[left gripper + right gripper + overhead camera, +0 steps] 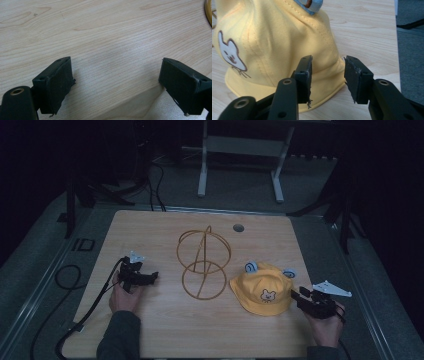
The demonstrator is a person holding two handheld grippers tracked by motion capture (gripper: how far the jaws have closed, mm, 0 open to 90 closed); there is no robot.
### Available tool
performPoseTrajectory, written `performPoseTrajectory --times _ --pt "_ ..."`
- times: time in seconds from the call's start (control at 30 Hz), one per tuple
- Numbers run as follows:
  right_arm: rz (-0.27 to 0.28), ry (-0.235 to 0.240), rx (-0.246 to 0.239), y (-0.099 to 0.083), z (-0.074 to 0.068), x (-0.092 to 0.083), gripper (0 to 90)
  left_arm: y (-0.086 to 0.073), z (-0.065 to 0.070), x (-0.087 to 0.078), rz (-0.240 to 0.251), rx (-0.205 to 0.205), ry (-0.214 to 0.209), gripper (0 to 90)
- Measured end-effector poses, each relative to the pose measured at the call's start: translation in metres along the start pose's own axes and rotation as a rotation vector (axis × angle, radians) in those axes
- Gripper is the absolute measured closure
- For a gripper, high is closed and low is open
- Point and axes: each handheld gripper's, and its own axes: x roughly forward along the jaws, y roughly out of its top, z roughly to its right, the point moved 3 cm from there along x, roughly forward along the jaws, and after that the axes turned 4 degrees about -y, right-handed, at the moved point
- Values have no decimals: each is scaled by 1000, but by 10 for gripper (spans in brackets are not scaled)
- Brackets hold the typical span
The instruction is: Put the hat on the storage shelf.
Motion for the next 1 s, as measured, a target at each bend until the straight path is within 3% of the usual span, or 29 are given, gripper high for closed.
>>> performPoseTrajectory --times 0.13,0.33,0.57,0.77,1.0 --pt "7 8 6 1 -2 -3 581 0 0 0 0 0 0 118" --pt "22 -7 -66 12 -9 -15 561 0 0 0 0 0 0 119" --pt "54 1 -91 22 -11 -30 522 0 0 0 0 0 0 119" --pt "49 26 -92 32 -11 -38 540 0 0 0 0 0 0 119" --pt "36 67 -132 43 -10 -45 538 0 0 0 0 0 0 119"
